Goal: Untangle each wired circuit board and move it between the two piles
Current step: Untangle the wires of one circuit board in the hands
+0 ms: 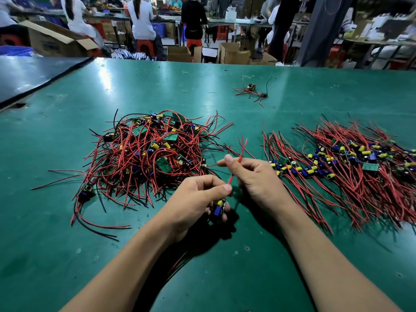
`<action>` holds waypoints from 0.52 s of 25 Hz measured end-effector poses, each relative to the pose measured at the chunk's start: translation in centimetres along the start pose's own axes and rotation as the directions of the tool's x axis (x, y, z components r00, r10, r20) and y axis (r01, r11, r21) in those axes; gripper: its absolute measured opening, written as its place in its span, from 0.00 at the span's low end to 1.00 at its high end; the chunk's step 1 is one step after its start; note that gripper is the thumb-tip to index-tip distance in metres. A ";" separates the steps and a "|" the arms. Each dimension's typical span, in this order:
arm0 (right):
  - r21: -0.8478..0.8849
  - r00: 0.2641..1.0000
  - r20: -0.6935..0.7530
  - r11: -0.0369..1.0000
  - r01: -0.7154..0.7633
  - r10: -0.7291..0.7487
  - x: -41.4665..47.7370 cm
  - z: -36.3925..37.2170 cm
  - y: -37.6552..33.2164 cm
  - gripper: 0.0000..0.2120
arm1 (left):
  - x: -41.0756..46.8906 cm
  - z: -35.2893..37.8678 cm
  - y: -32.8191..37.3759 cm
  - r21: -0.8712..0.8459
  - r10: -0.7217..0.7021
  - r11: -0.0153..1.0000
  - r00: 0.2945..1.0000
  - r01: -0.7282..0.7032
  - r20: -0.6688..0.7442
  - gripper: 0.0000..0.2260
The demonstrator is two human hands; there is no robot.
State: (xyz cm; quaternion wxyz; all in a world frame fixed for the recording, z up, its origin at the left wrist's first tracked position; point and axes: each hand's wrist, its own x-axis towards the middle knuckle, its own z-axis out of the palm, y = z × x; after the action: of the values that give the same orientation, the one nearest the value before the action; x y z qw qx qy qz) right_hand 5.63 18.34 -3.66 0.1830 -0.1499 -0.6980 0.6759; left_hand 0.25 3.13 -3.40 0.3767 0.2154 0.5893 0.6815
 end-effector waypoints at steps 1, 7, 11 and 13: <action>-0.034 0.997 -0.062 0.999 0.033 -0.035 0.2 -0.4 0.0 0.15 | -0.1 0.1 0.0 0.017 -0.002 1.000 1.000 0.002 0.013 0.07; 0.236 0.979 -0.148 0.966 -0.103 0.141 0.9 -0.1 -0.1 0.23 | -0.1 0.4 0.3 0.053 0.009 0.999 1.000 -0.009 0.012 0.06; 0.619 0.913 0.050 0.705 -0.347 0.405 1.0 -0.4 -1.1 0.28 | -0.3 0.6 0.4 0.054 -0.005 0.999 1.000 0.004 0.030 0.06; 0.696 0.901 0.187 0.595 -0.403 0.392 0.7 -1.0 -1.5 0.26 | -0.3 0.6 0.4 0.046 -0.006 0.999 0.999 0.004 0.034 0.06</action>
State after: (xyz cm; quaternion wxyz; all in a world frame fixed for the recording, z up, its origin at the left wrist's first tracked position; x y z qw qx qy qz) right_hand 5.53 19.44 -2.13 0.0668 -0.2128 -0.3266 0.9185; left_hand 0.77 3.21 -2.81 0.3832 0.2342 0.5989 0.6631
